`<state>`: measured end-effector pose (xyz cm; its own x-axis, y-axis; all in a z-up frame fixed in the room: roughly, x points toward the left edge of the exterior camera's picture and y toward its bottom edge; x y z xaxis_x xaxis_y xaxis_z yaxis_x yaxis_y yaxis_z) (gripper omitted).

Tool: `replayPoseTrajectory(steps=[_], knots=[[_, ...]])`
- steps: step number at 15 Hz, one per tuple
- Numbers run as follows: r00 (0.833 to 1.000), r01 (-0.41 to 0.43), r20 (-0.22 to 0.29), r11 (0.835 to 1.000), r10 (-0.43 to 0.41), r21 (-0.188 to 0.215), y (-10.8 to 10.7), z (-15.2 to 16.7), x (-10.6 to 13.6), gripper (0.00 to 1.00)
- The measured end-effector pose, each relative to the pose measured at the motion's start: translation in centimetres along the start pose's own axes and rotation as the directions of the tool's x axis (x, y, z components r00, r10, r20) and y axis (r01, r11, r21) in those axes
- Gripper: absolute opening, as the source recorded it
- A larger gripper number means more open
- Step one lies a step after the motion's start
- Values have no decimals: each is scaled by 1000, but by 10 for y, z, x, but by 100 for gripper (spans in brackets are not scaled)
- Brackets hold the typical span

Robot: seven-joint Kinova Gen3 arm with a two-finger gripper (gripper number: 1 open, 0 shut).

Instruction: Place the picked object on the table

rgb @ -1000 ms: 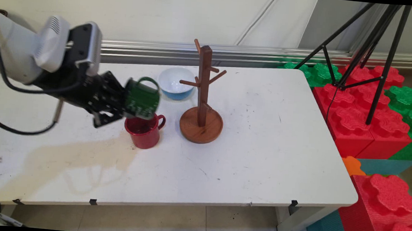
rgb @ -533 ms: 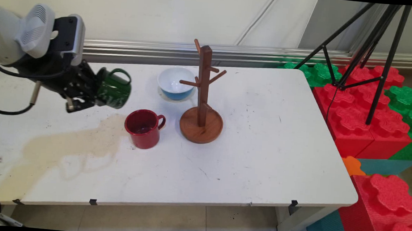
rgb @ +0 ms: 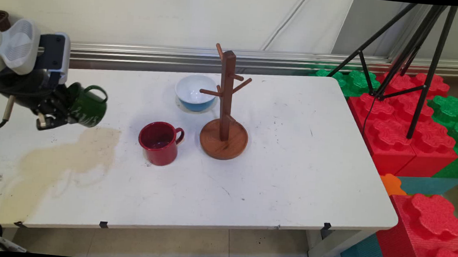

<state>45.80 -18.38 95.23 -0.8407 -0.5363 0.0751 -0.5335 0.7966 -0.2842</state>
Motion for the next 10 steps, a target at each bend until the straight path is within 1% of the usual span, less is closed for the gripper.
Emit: replayPoseTrajectory(steps=[4, 10], knots=[[998, 14, 58, 1000, -14, -1, -1, 18, -2, 0], [993, 8, 119, 1000, -7, -5, -1, 49, 10, 0]])
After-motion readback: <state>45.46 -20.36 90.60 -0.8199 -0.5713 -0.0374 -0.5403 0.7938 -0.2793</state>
